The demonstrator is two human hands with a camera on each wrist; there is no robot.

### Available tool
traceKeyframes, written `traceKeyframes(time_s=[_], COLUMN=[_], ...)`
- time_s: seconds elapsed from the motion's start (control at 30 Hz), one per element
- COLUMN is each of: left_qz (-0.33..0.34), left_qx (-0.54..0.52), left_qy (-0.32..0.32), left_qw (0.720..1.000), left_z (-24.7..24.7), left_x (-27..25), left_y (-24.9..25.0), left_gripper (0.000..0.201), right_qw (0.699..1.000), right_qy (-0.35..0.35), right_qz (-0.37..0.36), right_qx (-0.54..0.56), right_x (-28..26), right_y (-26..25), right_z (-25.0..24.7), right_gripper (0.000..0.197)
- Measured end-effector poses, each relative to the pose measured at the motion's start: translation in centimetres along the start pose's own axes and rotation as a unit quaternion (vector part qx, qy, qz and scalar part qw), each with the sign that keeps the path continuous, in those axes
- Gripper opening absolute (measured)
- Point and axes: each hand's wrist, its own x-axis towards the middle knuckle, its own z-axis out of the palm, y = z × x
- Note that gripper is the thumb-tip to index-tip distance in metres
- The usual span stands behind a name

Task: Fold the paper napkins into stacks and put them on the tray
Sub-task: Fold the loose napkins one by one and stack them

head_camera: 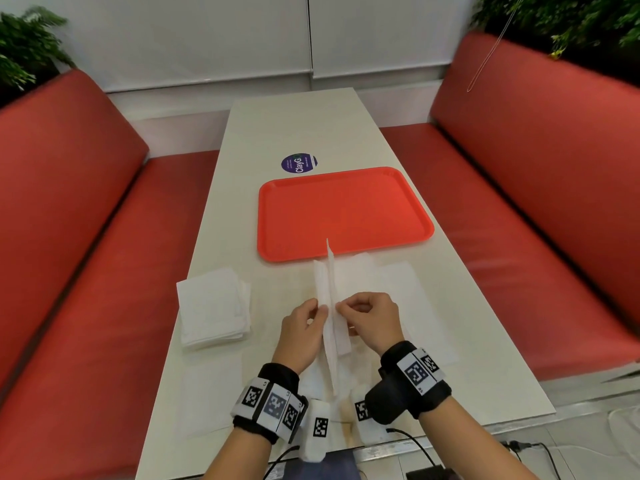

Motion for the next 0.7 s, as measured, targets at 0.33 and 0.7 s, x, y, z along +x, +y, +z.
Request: traceKeyframes(time_s=[0.33, 0.7], left_qz=[0.066, 0.058], left_qx=[-0.083, -0.243], left_qy=[0.038, 0.025], left_qw=[0.994, 0.968], left_z=[-4.0, -4.9], left_x=[-0.3, -2.3], left_y=[3.5, 7.3], left_gripper=[0.036, 0.023], right_qw=[0.992, 0.977], right_qy=[0.103, -0.169], right_qz=[-0.073, -0.037], right_qx=[0.001, 0.126], right_x=[0.1, -1.7], right_y=[-0.9, -4.6], right_z=[-2.7, -3.6], right_gripper=[0.014, 0.035])
